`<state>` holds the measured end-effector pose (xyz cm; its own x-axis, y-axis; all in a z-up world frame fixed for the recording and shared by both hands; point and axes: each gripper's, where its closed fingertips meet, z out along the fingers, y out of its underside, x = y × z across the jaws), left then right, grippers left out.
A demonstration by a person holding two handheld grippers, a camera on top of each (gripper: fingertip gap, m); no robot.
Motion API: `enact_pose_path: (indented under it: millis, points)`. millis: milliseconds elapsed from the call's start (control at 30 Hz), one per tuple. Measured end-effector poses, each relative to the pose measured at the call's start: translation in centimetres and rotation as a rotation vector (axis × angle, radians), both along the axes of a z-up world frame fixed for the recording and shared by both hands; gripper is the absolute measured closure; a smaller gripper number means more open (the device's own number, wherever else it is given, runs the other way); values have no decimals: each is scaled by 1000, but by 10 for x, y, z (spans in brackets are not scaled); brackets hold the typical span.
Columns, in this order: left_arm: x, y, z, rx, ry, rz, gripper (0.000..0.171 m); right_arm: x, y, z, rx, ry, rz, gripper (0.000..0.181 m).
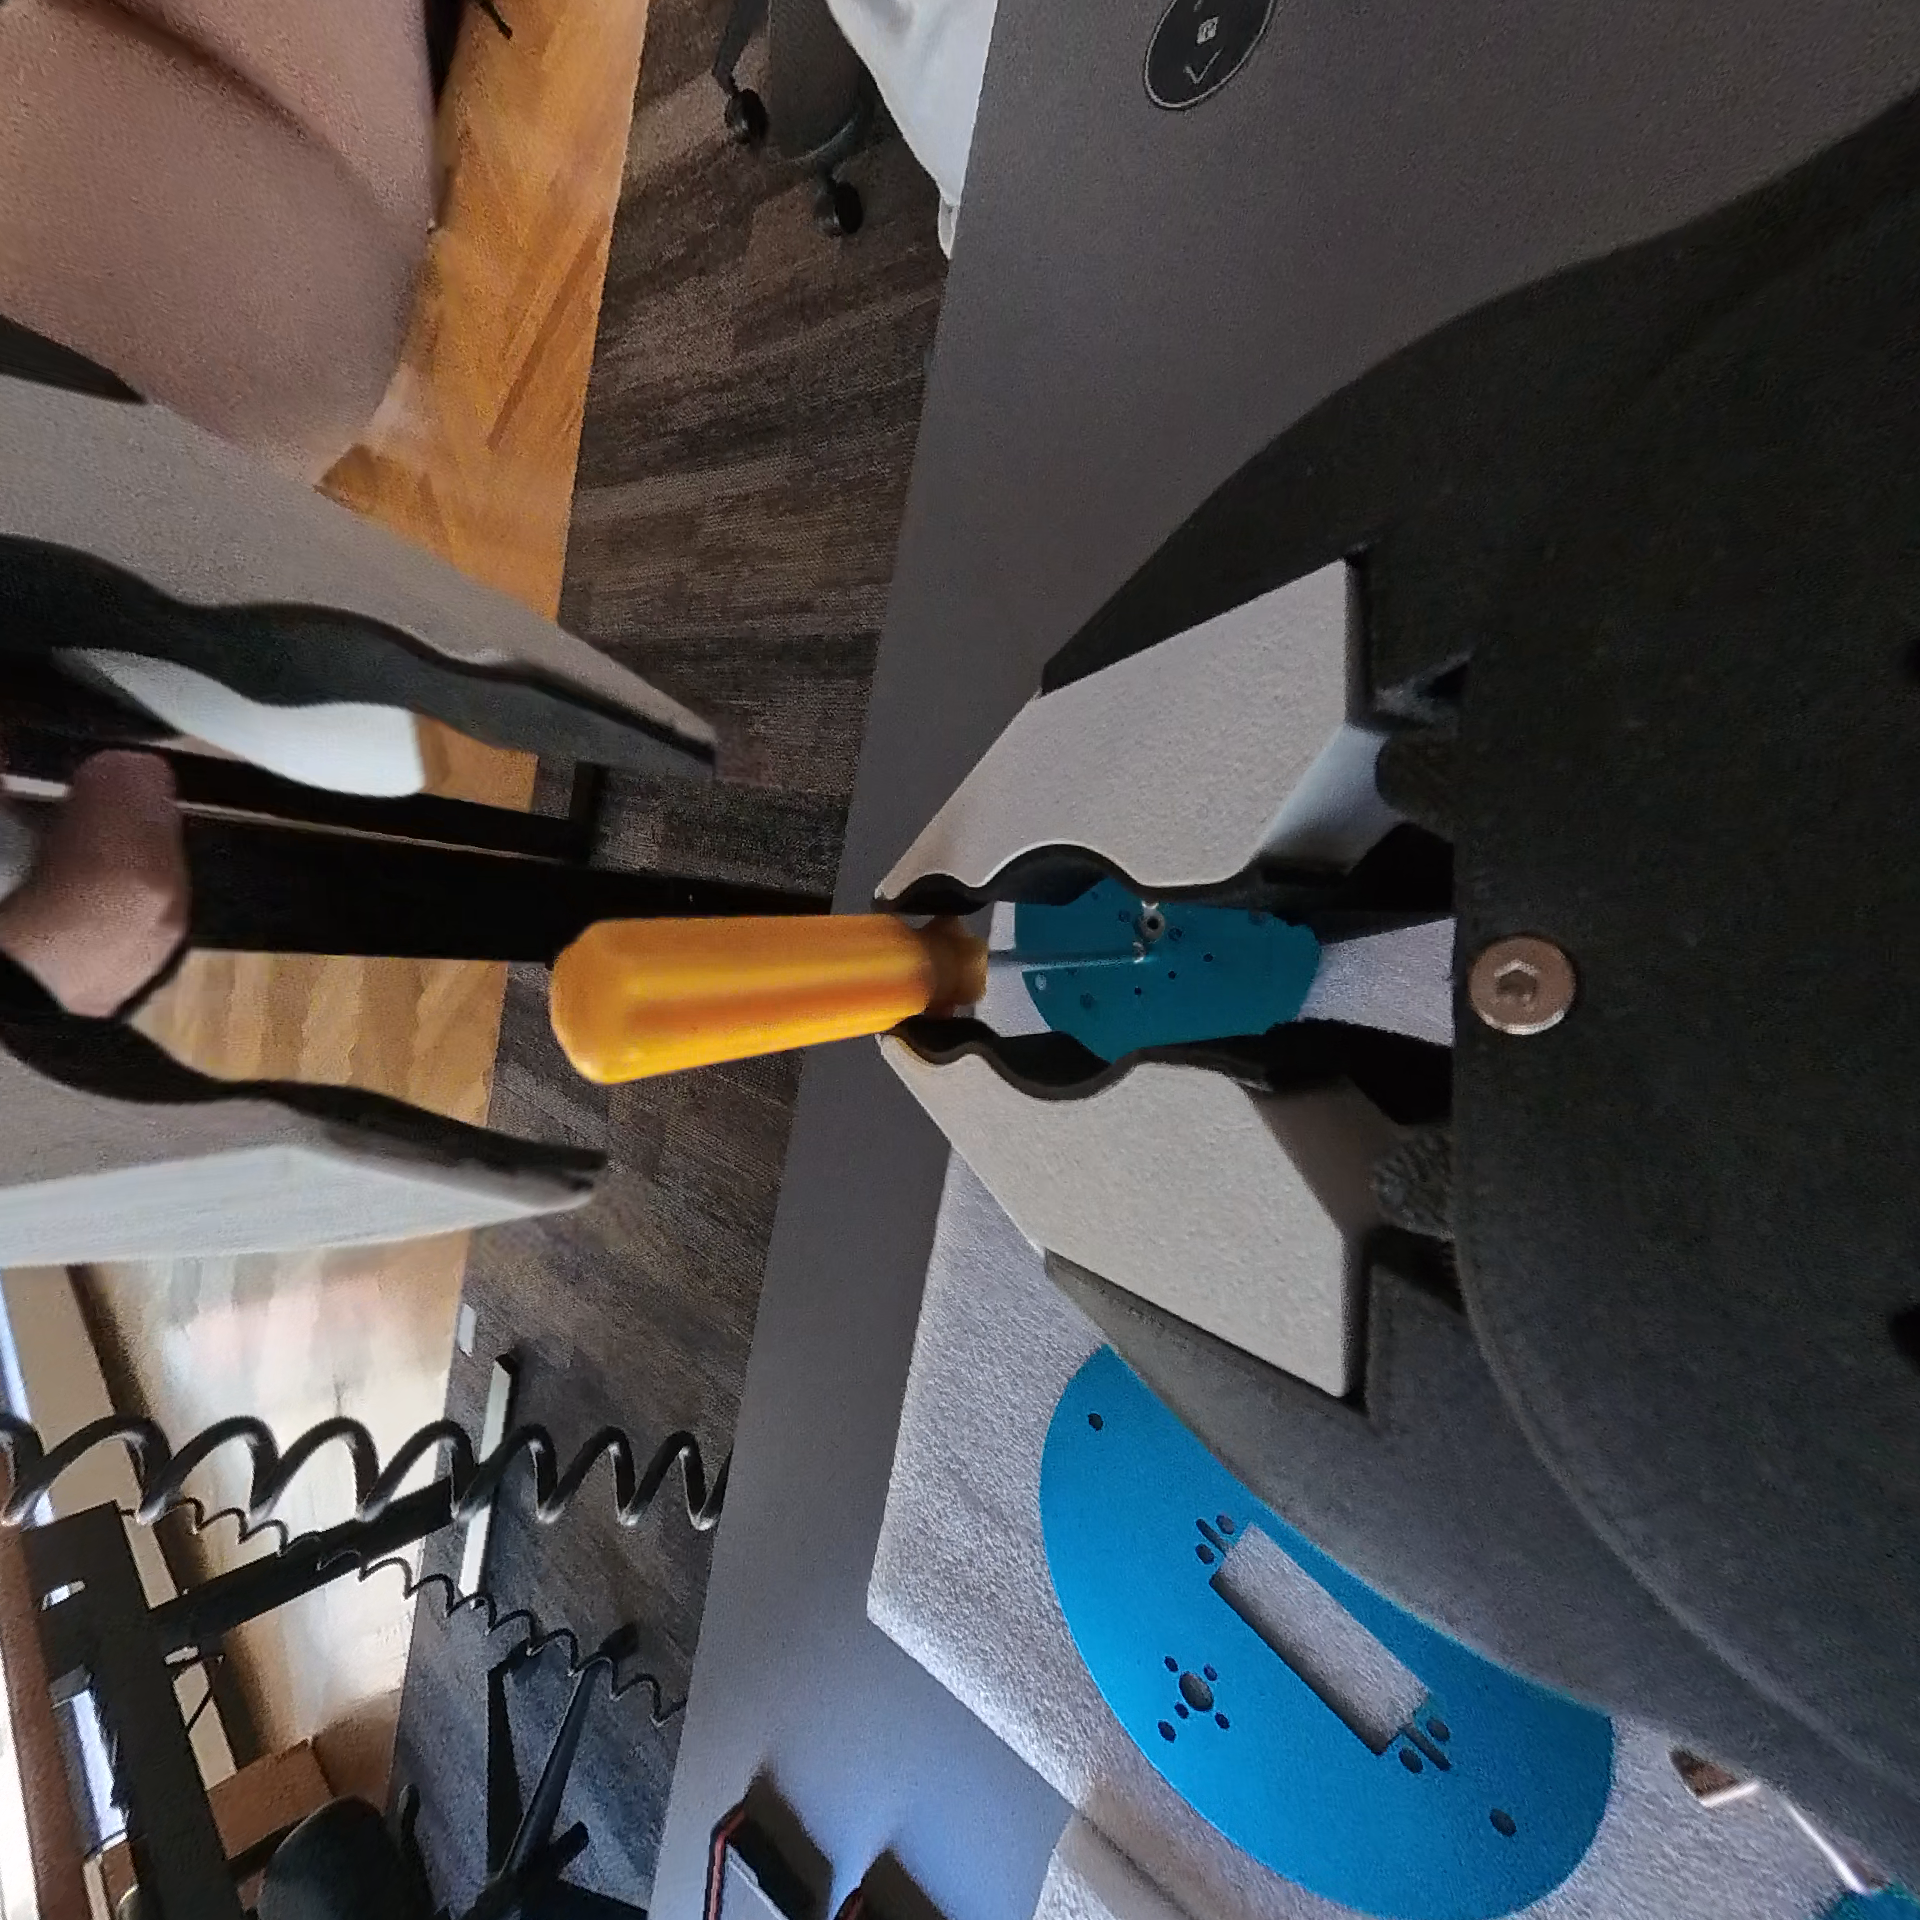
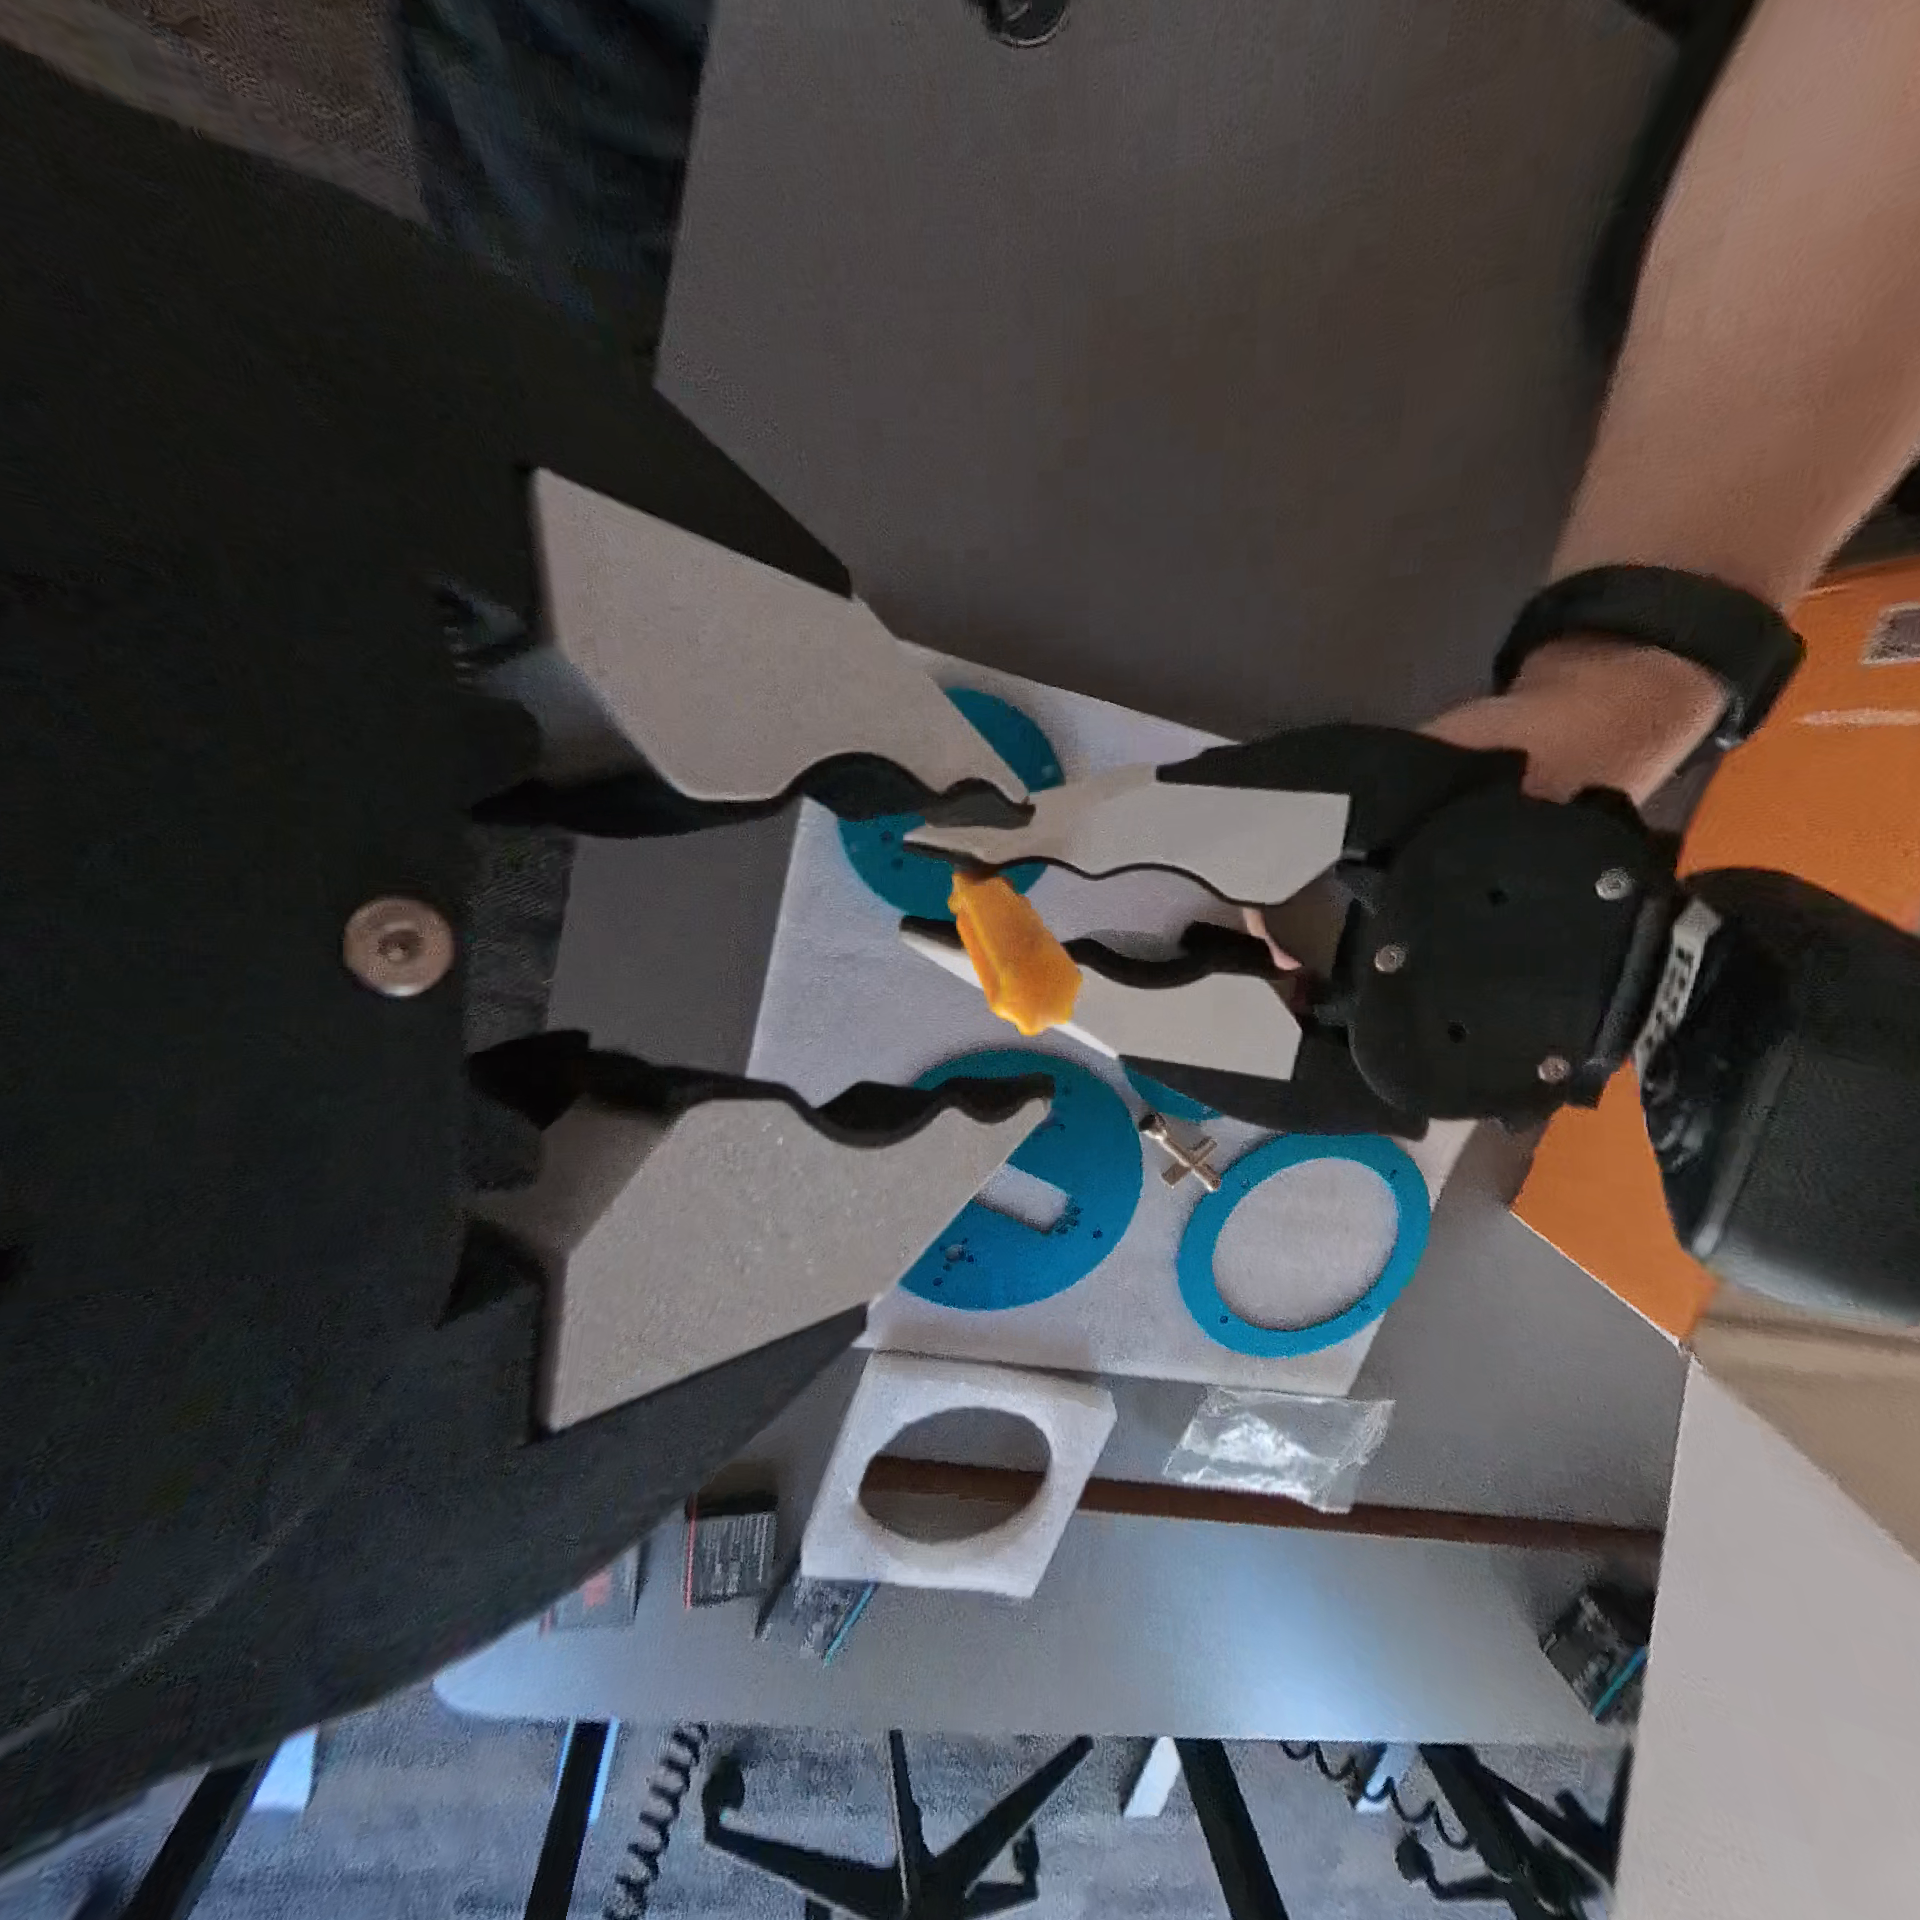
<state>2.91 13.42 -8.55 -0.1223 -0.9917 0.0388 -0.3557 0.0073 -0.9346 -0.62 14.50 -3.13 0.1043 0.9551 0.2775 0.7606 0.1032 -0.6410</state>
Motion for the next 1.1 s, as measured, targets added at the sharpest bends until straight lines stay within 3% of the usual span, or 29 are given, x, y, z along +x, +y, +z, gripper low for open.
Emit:
enact_pose_path:
  millis: [133, 333, 533, 800, 867, 967, 1100]
  points:
    - [-2, -1, 0, 4, 0, -12, 153, 5, 3, 2, 28, -272, 103, 140]
    - [0, -5, 0, 36, 11, -25, 154, 3, -3, -4, -62, -449, 162, 163]
    - [-4, -10, 1, 0, 17, -59, 153, 0, -9, -4, -176, -423, 74, 165]
    - [-2, -5, 11, 33, -1, -11, 156, 6, -4, -4, -246, -424, -175, 164]
    - [-2, -6, 11, 43, -3, -17, 156, 7, -6, -4, -233, -430, -166, 164]
    - [-2, -6, 12, 27, -8, -27, 156, 5, -6, -3, -150, -408, -39, 163]
    - [-3, -7, 11, 32, -5, -33, 156, 2, -7, -4, -171, -382, 2, 163]
